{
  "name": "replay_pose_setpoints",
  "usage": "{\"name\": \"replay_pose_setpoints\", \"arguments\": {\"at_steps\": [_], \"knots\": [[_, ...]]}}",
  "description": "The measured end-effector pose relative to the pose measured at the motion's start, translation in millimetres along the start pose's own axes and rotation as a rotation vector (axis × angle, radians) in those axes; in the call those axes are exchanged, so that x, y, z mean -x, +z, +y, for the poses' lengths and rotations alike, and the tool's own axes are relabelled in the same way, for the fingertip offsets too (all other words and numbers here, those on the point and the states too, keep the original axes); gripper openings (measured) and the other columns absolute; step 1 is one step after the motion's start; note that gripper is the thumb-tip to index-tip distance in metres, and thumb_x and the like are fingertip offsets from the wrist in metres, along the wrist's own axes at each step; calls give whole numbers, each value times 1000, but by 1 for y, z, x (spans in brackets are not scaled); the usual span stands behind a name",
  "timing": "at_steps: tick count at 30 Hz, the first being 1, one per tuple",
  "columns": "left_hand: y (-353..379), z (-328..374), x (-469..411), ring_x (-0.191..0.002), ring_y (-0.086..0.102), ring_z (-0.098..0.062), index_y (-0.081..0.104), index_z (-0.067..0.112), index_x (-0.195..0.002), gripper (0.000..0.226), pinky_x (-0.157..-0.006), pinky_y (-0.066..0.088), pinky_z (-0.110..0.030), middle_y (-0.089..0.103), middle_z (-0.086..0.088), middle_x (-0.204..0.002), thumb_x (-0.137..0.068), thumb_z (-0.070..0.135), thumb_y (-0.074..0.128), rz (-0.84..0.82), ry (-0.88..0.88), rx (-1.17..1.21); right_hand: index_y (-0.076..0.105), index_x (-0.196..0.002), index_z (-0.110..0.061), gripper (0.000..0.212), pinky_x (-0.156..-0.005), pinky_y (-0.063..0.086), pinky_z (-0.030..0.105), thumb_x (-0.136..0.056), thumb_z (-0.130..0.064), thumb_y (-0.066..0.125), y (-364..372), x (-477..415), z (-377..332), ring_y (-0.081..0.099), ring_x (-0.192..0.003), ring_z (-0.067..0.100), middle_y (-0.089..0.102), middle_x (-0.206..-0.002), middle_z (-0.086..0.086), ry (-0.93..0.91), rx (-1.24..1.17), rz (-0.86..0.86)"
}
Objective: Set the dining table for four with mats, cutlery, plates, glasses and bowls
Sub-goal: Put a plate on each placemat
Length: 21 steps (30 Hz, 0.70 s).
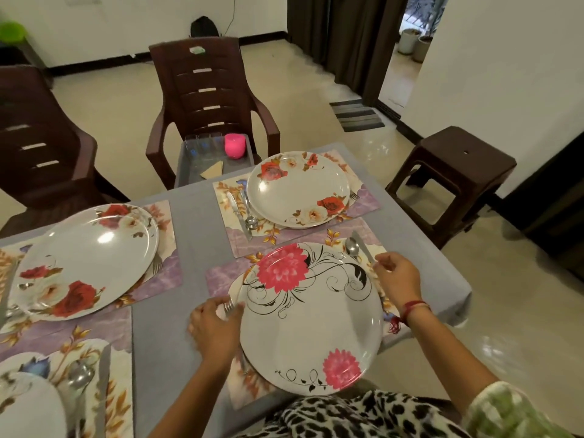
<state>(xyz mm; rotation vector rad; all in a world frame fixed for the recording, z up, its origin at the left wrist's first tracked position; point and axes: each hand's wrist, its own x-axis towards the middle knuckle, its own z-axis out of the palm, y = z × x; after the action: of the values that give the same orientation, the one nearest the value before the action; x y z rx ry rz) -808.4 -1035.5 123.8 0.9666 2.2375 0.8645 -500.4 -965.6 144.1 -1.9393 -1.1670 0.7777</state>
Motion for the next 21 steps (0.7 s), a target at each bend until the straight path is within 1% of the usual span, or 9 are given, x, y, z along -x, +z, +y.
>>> {"name": "replay_pose_setpoints", "arguments": {"at_steps": [5, 8, 10, 11, 13, 15, 17, 19, 21], "knots": [[24, 47, 7, -124, 38, -32, 62, 21, -111, 29, -105, 31, -47, 46, -12, -129, -84, 32, 68, 24, 44, 51, 66, -91, -14, 6, -71, 42, 14, -87, -10, 63, -24, -23, -2, 58, -85, 12, 64, -89, -1, -99, -100, -15], [59, 78, 17, -124, 39, -31, 61, 23, -111, 29, -105, 33, -51, 46, -8, -131, -85, 33, 65, 22, 94, 32, 66, -88, -17, 9, -75, 44, 15, -87, -9, 62, -41, -56, 14, 58, -83, 8, 63, -86, -6, -118, -148, -16], [87, 97, 23, -119, 44, -32, 62, 22, -108, 29, -101, 37, -50, 49, -8, -126, -82, 36, 66, 22, 101, 37, 66, -88, -16, 11, -79, 47, 21, -87, -6, 61, -47, -81, 28, 59, -84, 9, 62, -85, -8, -115, -183, -31], [102, 105, 26, -117, 45, -31, 62, 22, -105, 31, -99, 38, -49, 51, -8, -123, -80, 40, 64, 31, 99, 41, 66, -87, -16, 13, -79, 47, 21, -87, -5, 61, -48, -93, 36, 59, -85, 11, 63, -86, -7, -106, -204, -49], [133, 124, 38, -114, 45, -27, 62, 24, -97, 29, -98, 38, -48, 54, -5, -118, -76, 45, 60, 72, 103, 71, 67, -86, -15, 14, -75, 46, 11, -86, -2, 61, -55, -123, 51, 60, -85, 12, 64, -86, -4, -109, -231, -113], [157, 141, 51, -114, 47, -25, 60, 27, -94, 16, -99, 38, -50, 56, -1, -114, -81, 35, 66, 93, 112, 131, 68, -87, -10, 11, -70, 43, 4, -86, -1, 61, -68, -148, 61, 59, -83, 11, 65, -86, -2, -128, -245, -172], [180, 158, 64, -111, 51, -24, 60, 24, -98, 15, -97, 41, -45, 58, 0, -110, -85, 22, 68, 84, 80, 176, 69, -89, -9, 10, -69, 44, 5, -87, -3, 61, -88, -174, 70, 59, -82, 10, 65, -87, -3, -127, -236, -216], [198, 177, 76, -106, 54, -21, 60, 21, -102, 18, -92, 44, -38, 61, -1, -108, -86, 18, 68, 68, 68, 206, 69, -86, -12, 9, -70, 44, 11, -86, -5, 62, -105, -196, 77, 60, -80, 10, 66, -85, -4, -118, -241, -234], [217, 197, 86, -97, 57, -17, 59, 18, -102, 18, -86, 45, -34, 62, -1, -103, -86, 15, 67, 53, 45, 271, 68, -84, -14, 11, -70, 44, 12, -86, -6, 62, -121, -221, 78, 61, -80, 10, 67, -84, -5, -118, -242, -248]]}}
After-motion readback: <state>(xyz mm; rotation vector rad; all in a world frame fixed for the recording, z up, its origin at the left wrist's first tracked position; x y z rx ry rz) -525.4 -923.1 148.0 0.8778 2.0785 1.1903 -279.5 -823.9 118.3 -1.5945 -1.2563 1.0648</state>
